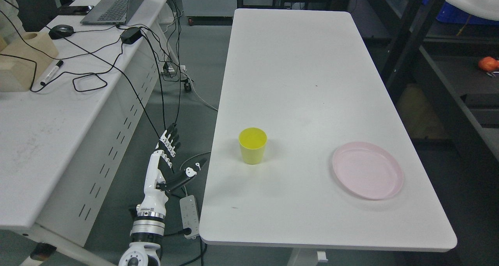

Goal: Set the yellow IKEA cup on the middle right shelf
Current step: 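Reach the left hand forward toward the yellow cup on the table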

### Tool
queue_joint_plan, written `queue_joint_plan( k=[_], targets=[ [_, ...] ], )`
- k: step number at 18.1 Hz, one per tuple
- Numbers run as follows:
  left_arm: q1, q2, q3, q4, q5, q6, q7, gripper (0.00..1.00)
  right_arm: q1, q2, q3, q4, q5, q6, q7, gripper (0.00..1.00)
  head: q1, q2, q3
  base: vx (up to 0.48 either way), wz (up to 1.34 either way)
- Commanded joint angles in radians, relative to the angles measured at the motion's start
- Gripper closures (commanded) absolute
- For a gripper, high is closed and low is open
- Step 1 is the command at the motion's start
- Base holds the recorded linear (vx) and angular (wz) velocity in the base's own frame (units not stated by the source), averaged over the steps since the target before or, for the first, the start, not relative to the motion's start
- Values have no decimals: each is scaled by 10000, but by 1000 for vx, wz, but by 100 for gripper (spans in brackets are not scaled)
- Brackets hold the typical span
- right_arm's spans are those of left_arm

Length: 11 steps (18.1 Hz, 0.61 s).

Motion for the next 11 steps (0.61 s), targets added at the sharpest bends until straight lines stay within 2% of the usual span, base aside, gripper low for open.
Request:
queue_joint_plan(
  k=[1,7,11],
  targets=[
    [52,175,92,-134,-1,26,-9,1,138,-175,169,0,-246,0,-5,1,0,0,0,-10,-46],
    [-86,175,154,233,197,57,-192,1,138,-175,169,0,-246,0,-5,1,0,0,0,-16,-96],
    [-529,175,321,877,1867,57,-836,3,138,-175,169,0,-246,0,-5,1,0,0,0,-7,-55]
  ],
)
